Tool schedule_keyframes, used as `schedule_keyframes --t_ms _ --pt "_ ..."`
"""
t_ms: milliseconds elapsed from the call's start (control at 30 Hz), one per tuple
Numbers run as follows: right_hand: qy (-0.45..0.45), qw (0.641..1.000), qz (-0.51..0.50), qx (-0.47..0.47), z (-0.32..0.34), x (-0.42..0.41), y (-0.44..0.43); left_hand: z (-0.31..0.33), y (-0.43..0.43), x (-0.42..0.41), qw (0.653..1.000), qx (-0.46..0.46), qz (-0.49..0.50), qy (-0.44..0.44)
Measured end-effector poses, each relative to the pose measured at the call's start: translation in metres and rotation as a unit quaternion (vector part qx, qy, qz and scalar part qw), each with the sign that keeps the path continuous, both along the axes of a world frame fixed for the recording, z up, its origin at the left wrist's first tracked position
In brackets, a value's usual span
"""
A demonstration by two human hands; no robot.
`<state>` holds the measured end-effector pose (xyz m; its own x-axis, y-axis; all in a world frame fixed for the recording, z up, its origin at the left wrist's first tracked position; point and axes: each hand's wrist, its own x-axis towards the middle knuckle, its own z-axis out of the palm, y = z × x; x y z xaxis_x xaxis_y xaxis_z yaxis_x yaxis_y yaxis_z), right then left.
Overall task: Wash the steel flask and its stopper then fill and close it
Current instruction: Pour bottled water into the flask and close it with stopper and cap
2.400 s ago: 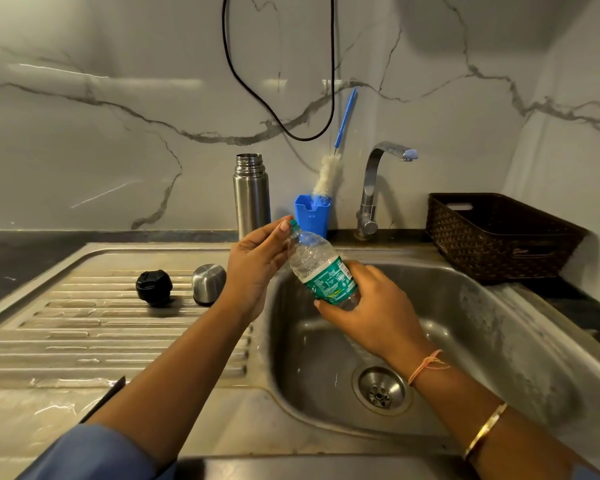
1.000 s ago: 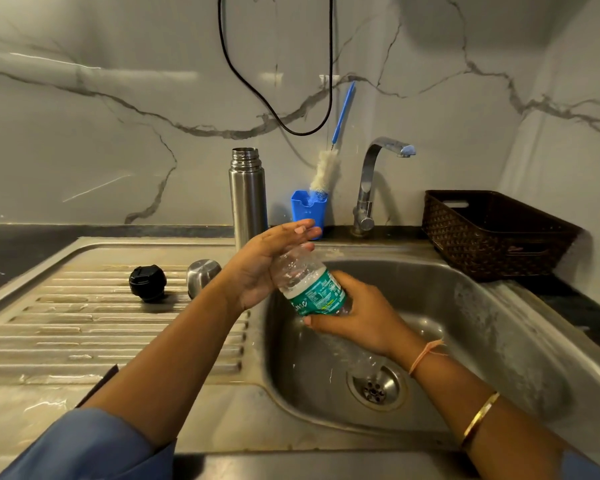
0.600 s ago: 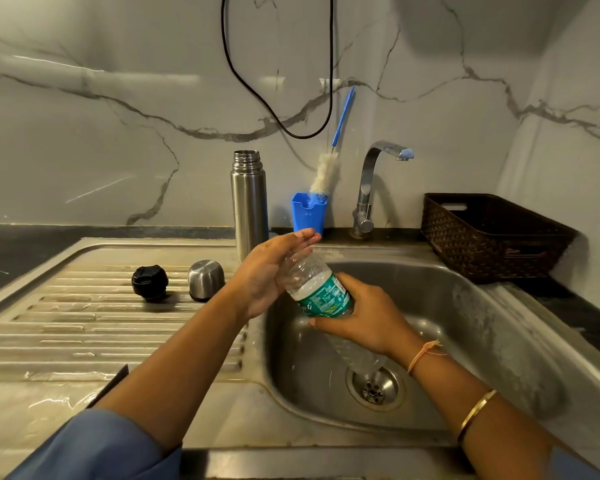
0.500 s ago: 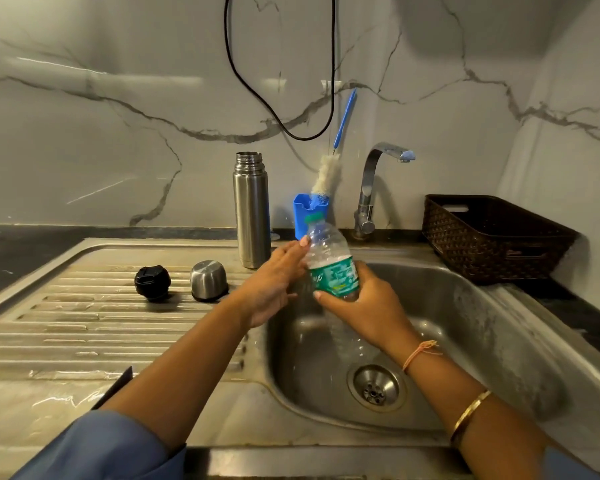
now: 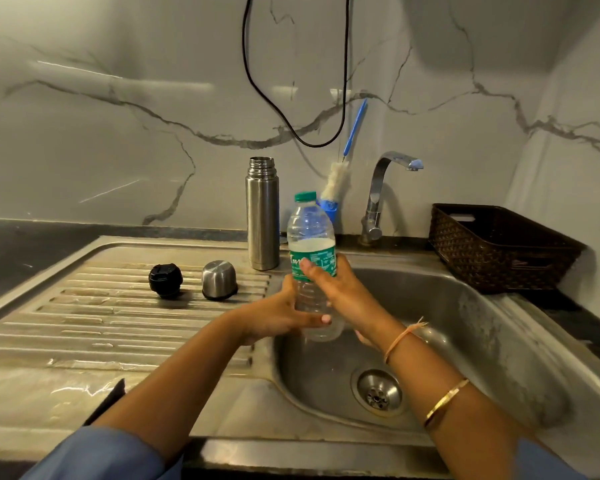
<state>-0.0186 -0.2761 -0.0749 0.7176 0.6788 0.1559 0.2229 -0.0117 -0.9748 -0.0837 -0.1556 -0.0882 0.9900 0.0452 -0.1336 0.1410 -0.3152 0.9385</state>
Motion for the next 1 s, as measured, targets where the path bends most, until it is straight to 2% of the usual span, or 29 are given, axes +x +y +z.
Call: schedule_keyframes --t_ms 100,233,300,367,467,567,633,833,1000 --pt "0.047 0.994 0.095 -0.025 0.002 -0.008 0.012 0.011 0.026 -0.024 0.999 0.011 0.040 0.002" --pt "0.052 0.989 0.103 -0.089 -0.010 -0.015 0.037 0.025 0.080 -0.070 0.981 0.143 0.133 0.020" --pt "0.009 0.986 0.093 -0.135 -0.017 -0.017 0.048 0.028 0.107 -0.093 0.968 0.174 0.176 0.042" --pt "-0.070 0.972 0.084 -0.209 -0.022 -0.017 0.061 0.029 0.133 -0.112 0.954 0.199 0.217 0.058" --pt "-0.183 0.925 0.072 -0.324 -0.032 -0.012 0.077 0.026 0.167 -0.125 0.924 0.199 0.323 0.059" --pt "-0.223 0.865 0.084 -0.441 -0.043 -0.017 0.094 0.021 0.198 -0.124 0.894 0.182 0.410 0.016" --pt "-0.232 0.839 0.087 -0.485 -0.050 -0.023 0.102 0.015 0.216 -0.116 0.887 0.151 0.437 -0.015" --pt "-0.236 0.813 0.083 -0.526 -0.054 -0.022 0.113 0.000 0.260 -0.080 0.862 0.088 0.494 -0.065" --pt "-0.225 0.799 0.109 -0.547 -0.051 -0.020 0.119 -0.013 0.295 -0.047 0.856 0.106 0.499 -0.080"
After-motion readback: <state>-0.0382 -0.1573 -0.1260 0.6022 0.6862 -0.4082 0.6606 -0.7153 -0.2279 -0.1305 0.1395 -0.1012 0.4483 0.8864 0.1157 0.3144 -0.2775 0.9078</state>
